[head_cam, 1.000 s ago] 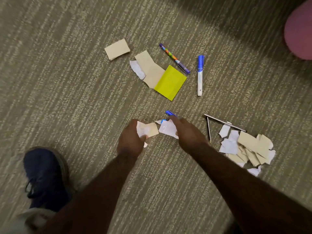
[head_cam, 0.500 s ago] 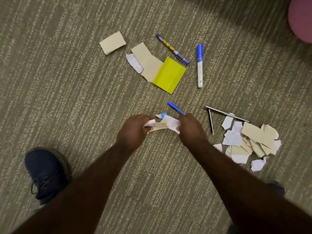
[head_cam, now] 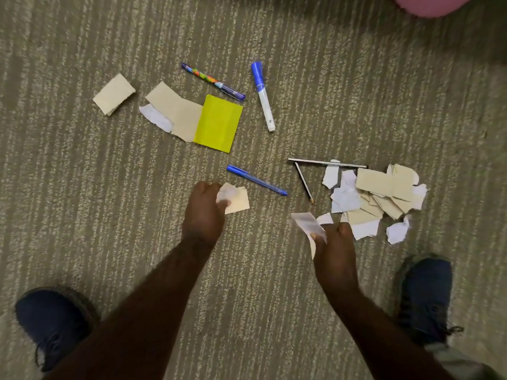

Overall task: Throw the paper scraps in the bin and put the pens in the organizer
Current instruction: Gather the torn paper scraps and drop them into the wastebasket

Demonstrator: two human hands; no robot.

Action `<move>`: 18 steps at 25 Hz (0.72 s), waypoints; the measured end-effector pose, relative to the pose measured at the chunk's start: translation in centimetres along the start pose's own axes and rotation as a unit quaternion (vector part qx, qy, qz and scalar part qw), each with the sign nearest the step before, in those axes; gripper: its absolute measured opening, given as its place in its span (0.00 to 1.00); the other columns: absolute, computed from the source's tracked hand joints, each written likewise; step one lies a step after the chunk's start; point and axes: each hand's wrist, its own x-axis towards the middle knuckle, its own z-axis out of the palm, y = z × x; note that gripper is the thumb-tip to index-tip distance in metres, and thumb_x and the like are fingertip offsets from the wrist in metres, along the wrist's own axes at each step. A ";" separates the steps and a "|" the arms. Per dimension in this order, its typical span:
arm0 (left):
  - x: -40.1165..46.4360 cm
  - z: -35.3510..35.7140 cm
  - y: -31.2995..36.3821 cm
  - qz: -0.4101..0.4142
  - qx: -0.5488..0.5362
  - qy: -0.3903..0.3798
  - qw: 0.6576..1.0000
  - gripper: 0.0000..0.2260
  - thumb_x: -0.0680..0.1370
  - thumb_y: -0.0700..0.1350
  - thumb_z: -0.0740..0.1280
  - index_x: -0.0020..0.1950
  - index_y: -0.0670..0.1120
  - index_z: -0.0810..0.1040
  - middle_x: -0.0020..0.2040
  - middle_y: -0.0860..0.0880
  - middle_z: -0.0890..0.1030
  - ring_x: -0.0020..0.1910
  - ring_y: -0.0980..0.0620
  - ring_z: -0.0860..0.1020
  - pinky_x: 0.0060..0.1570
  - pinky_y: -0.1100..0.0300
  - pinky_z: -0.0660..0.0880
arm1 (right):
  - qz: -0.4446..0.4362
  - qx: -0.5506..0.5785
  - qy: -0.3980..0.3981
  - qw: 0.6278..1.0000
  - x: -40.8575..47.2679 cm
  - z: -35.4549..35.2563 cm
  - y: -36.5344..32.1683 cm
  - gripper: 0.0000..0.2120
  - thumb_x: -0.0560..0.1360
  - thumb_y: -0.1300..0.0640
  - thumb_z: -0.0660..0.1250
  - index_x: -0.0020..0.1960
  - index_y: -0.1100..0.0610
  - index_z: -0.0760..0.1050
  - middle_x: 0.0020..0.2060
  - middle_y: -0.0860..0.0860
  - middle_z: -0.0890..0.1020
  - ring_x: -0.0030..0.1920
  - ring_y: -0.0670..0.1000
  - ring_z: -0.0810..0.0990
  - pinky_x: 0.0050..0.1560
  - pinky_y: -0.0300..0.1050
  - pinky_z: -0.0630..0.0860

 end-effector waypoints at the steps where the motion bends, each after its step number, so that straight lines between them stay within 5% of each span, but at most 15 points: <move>1: 0.0 0.0 0.2 -0.011 -0.008 0.009 1.000 0.14 0.75 0.38 0.67 0.60 0.38 0.76 0.59 0.38 0.72 0.56 0.42 0.73 0.58 0.54 0.67 | 0.023 0.006 0.004 1.000 0.1 0.0 0.6 0.09 0.77 0.63 0.63 0.56 0.65 0.74 0.60 0.61 0.71 0.56 0.56 0.74 0.55 0.41 0.69; 7: -0.4 0.9 0.7 -0.007 0.003 0.057 0.998 0.10 0.74 0.36 0.68 0.55 0.35 0.77 0.56 0.39 0.73 0.50 0.47 0.72 0.48 0.65 0.63 | 0.049 0.054 0.007 0.997 1.4 1.3 0.8 0.09 0.75 0.63 0.66 0.54 0.62 0.74 0.61 0.58 0.68 0.58 0.54 0.72 0.60 0.44 0.70; 13: -1.0 1.4 -0.3 0.020 0.013 0.072 0.997 0.11 0.74 0.36 0.67 0.56 0.38 0.78 0.53 0.39 0.81 0.52 0.39 0.78 0.55 0.50 0.71 | 0.035 0.109 0.036 0.993 0.9 1.6 2.1 0.05 0.75 0.63 0.65 0.50 0.61 0.72 0.46 0.58 0.78 0.47 0.56 0.75 0.44 0.42 0.64; 18: -0.9 1.6 0.4 -0.007 -0.027 0.072 0.997 0.11 0.73 0.38 0.69 0.55 0.41 0.77 0.50 0.40 0.83 0.47 0.42 0.80 0.46 0.57 0.71 | 0.047 0.174 0.114 0.977 2.0 -0.6 4.1 0.04 0.76 0.63 0.63 0.50 0.58 0.72 0.43 0.56 0.80 0.43 0.55 0.77 0.39 0.41 0.65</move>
